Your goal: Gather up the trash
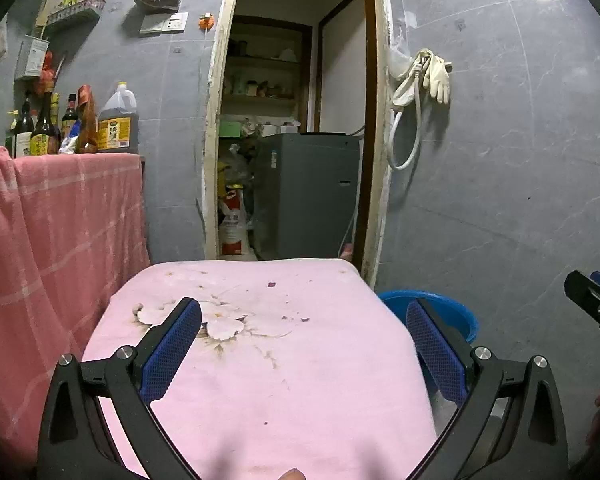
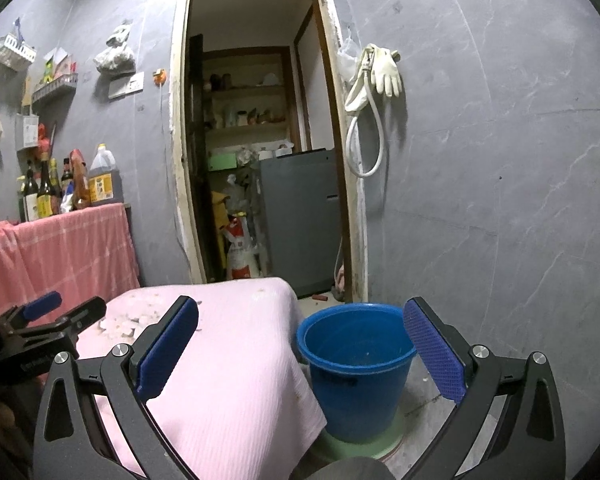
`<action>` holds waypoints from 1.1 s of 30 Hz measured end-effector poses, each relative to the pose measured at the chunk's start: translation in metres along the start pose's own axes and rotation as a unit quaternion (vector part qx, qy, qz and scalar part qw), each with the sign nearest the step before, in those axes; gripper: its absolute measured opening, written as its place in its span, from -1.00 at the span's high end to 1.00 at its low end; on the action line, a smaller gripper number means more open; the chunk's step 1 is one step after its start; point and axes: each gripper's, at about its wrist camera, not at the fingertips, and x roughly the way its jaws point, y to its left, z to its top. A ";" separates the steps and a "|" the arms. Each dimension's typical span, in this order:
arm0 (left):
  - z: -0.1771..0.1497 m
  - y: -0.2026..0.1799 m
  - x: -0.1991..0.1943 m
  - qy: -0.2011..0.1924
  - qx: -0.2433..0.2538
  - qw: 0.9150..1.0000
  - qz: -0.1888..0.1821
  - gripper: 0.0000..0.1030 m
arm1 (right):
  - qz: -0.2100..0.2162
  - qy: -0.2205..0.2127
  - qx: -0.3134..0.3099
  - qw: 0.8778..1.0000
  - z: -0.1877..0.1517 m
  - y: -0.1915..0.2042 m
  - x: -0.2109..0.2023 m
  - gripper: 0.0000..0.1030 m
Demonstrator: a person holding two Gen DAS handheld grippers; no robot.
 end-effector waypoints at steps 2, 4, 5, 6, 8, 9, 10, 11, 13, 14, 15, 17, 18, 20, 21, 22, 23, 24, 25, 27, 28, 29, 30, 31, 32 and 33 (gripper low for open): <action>-0.002 0.003 -0.002 -0.001 0.002 1.000 0.003 -0.96 | 0.000 0.005 0.001 1.000 -0.004 0.001 0.001 -1.00; -0.005 0.005 -0.002 0.000 0.001 1.000 0.003 -0.96 | 0.001 0.010 0.003 1.000 -0.008 0.002 0.002 -1.00; -0.007 0.006 -0.002 0.001 -0.001 1.000 0.004 -0.96 | 0.002 0.013 0.003 1.000 -0.010 0.002 0.002 -1.00; -0.008 0.007 -0.002 0.002 -0.004 1.000 0.005 -0.96 | 0.001 0.016 0.005 1.000 -0.012 0.003 0.002 -1.00; -0.011 0.007 -0.003 0.002 -0.005 1.000 0.006 -0.96 | 0.002 0.019 0.007 1.000 -0.015 0.003 0.002 -1.00; -0.012 0.007 -0.004 0.003 -0.005 1.000 0.007 -0.96 | 0.002 0.020 0.007 1.000 -0.017 0.003 0.002 -1.00; -0.014 0.008 -0.004 0.003 -0.003 1.000 0.009 -0.96 | 0.002 0.021 0.007 1.000 -0.018 0.003 0.002 -1.00; -0.015 0.007 -0.004 0.004 -0.002 1.000 0.010 -0.96 | 0.002 0.021 0.006 1.000 -0.019 0.003 0.002 -1.00; -0.018 0.008 -0.004 0.007 -0.001 1.000 0.009 -0.96 | 0.001 0.022 0.006 1.000 -0.021 0.003 0.003 -1.00; -0.020 0.009 -0.004 0.008 -0.001 1.000 0.009 -0.96 | 0.000 0.022 0.007 1.000 -0.022 0.002 0.004 -1.00; -0.022 0.009 -0.004 0.009 -0.002 1.000 0.009 -0.96 | -0.002 0.023 0.008 1.000 -0.024 0.001 0.004 -1.00; -0.025 0.011 -0.003 0.011 -0.003 1.000 0.009 -0.96 | -0.004 0.026 0.010 1.000 -0.027 0.000 0.007 -1.00; -0.026 0.012 -0.003 0.011 -0.003 1.000 0.010 -0.96 | -0.006 0.027 0.010 1.000 -0.029 0.000 0.007 -1.00; -0.031 0.012 -0.002 0.012 -0.002 1.000 0.013 -0.96 | -0.007 0.031 0.008 0.999 -0.030 0.000 0.011 -1.00; -0.032 0.013 -0.002 0.013 -0.001 1.000 0.014 -0.96 | -0.006 0.032 0.007 0.999 -0.032 0.001 0.012 -1.00; -0.034 0.014 -0.001 0.014 0.001 1.000 0.015 -0.96 | -0.006 0.033 0.007 0.999 -0.033 0.001 0.013 -1.00; -0.037 0.015 -0.001 0.015 0.001 1.000 0.016 -0.96 | -0.006 0.036 0.005 0.999 -0.035 0.002 0.014 -1.00; -0.039 0.015 0.000 0.016 0.001 1.000 0.017 -0.96 | -0.005 0.037 0.003 0.999 -0.037 0.003 0.015 -1.00; -0.040 0.016 0.000 0.017 0.001 1.000 0.017 -0.96 | -0.005 0.038 0.002 0.999 -0.038 0.004 0.016 -1.00; -0.045 0.018 0.002 0.019 0.001 1.000 0.018 -0.96 | -0.004 0.041 0.001 0.999 -0.041 0.005 0.018 -1.00; -0.047 0.018 0.002 0.021 0.000 1.000 0.018 -0.96 | -0.003 0.043 0.001 0.999 -0.042 0.005 0.019 -1.00; -0.049 0.019 0.003 0.022 0.000 1.000 0.019 -0.96 | -0.003 0.045 0.002 0.999 -0.044 0.005 0.019 -1.00; -0.051 0.021 0.003 0.024 -0.001 1.000 0.019 -0.96 | -0.003 0.047 0.003 0.999 -0.046 0.005 0.020 -1.00; -0.052 0.021 0.003 0.026 -0.001 0.999 0.020 -0.96 | -0.003 0.049 0.003 0.999 -0.047 0.004 0.021 -1.00; -0.054 0.022 0.003 0.027 -0.002 0.999 0.020 -0.96 | -0.003 0.051 0.003 0.999 -0.048 0.004 0.021 -1.00; -0.055 0.022 0.003 0.028 -0.002 0.999 0.021 -0.96 | -0.004 0.053 0.003 0.999 -0.049 0.004 0.021 -1.00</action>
